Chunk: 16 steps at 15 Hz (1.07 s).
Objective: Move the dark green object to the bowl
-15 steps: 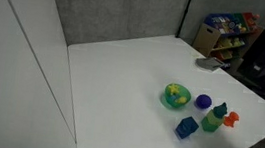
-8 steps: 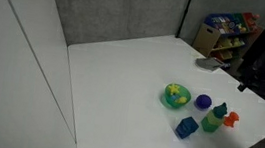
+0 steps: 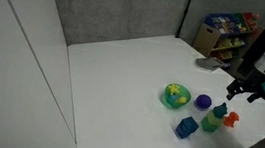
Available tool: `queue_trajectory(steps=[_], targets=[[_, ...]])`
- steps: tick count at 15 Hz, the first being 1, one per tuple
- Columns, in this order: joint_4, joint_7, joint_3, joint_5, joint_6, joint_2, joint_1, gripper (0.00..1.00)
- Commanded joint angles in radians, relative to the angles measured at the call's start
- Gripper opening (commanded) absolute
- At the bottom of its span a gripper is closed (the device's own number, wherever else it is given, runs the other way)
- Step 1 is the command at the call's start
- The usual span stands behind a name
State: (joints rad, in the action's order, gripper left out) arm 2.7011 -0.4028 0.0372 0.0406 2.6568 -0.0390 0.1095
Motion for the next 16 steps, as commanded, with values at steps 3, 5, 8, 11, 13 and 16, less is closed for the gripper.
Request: queue_trajectory(steps=[3,5,8,11,13,16], targets=[[-0.024,-0.162,0.027,0.144,0.104,0.144,-0.027,1.0],[-0.033,-0.202,0.052,0.187,0.122,0.185,-0.055,1.0],[-0.051,-0.216,0.084,0.205,0.142,0.235,-0.103,1.0],[-0.071,-0.219,0.122,0.208,0.153,0.273,-0.154,0.74],[-0.085,-0.222,0.147,0.212,0.154,0.291,-0.188,0.56],[-0.104,-0.227,0.18,0.225,0.141,0.298,-0.236,0.34]])
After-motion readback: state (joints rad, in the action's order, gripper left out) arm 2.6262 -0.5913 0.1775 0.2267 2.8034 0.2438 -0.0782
